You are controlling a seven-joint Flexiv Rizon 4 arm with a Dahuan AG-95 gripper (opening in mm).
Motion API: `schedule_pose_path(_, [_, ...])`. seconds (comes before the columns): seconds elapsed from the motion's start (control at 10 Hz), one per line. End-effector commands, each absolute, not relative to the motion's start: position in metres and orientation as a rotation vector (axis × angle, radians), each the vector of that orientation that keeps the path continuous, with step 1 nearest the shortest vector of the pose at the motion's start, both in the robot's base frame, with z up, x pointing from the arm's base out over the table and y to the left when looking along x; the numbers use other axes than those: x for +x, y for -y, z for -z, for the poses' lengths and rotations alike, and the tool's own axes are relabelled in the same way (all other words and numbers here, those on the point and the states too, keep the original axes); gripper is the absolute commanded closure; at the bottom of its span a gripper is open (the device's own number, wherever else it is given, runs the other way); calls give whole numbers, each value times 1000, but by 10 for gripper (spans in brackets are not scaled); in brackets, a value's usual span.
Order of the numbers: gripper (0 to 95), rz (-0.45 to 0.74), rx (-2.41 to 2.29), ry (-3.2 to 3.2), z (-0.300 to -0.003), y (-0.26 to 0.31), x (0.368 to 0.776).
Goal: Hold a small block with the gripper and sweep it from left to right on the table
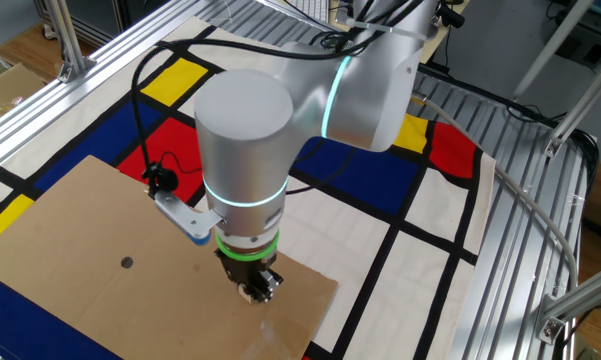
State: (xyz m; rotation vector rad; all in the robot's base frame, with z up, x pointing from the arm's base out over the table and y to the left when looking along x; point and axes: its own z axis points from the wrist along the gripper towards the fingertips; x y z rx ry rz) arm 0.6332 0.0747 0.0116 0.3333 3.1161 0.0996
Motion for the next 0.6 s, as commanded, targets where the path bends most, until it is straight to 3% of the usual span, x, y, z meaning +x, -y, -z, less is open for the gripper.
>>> schedule_pose_path(0.1, [950, -104, 335, -3125, -9, -74, 632])
schedule_pose_path(0.6, [950, -118, 343, -3122, -9, -74, 632])
